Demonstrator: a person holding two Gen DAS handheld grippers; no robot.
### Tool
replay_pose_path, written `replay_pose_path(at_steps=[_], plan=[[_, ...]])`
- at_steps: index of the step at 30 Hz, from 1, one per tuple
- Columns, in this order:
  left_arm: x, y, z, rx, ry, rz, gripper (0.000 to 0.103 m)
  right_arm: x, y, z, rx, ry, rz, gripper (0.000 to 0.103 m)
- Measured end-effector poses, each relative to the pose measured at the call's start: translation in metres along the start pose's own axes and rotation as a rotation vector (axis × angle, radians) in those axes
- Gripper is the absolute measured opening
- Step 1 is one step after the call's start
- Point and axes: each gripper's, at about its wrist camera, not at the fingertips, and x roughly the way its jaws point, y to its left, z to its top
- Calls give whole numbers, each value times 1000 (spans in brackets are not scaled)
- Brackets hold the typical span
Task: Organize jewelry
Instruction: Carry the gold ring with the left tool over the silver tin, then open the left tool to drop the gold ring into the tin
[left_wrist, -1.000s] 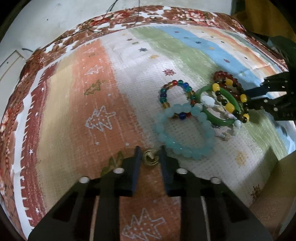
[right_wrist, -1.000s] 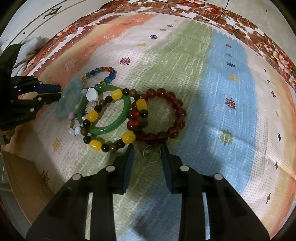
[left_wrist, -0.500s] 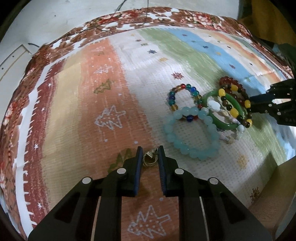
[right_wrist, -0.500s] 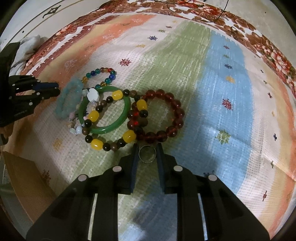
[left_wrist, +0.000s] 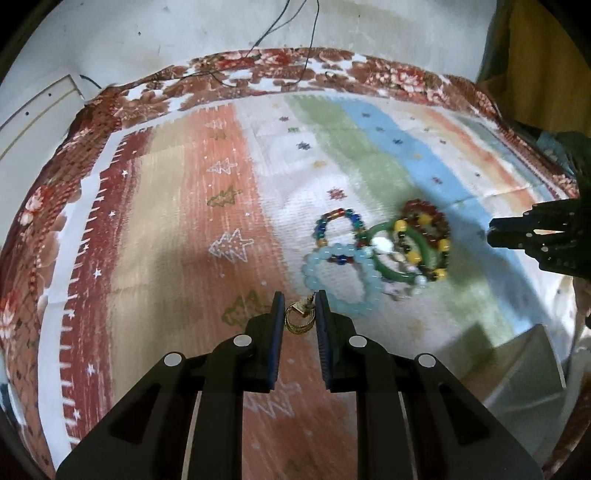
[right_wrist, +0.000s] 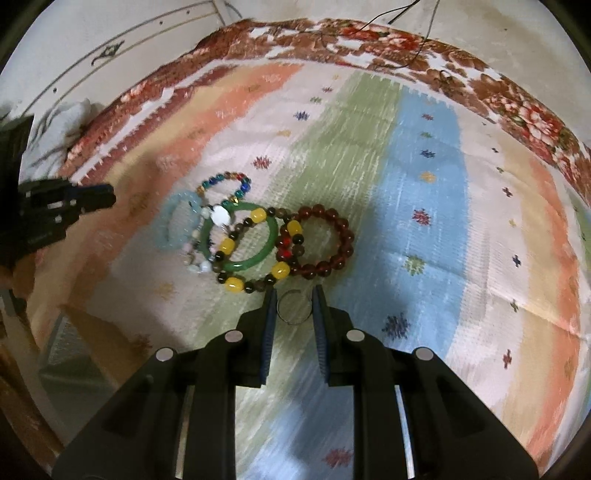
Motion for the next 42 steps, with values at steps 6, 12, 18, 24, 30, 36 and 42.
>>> replay_pose_path(at_steps=[6, 12, 18, 24, 30, 36, 42], plan=[[-32, -19, -9, -1, -47, -33, 16, -38, 23, -5, 21, -70, 30, 21], [-62, -38, -26, -2, -85, -80, 16, -61, 50, -25, -8, -81, 57, 21], [-82, -55, -44, 7, -103, -120, 16, -77, 66, -42, -8, -101, 80, 21], [-94, -72, -60, 27, -119, -150, 16, -84, 79, -58, -16, -96, 94, 21], [-100, -89, -70, 47, -123, -178, 16, -91, 89, -70, -13, -100, 127, 21], [-97, -96, -72, 47, -113, -193, 16, -90, 93, -71, -8, -93, 151, 21], [-92, -94, -70, 32, -106, -206, 32, -87, 96, -70, -11, -84, 165, 31]])
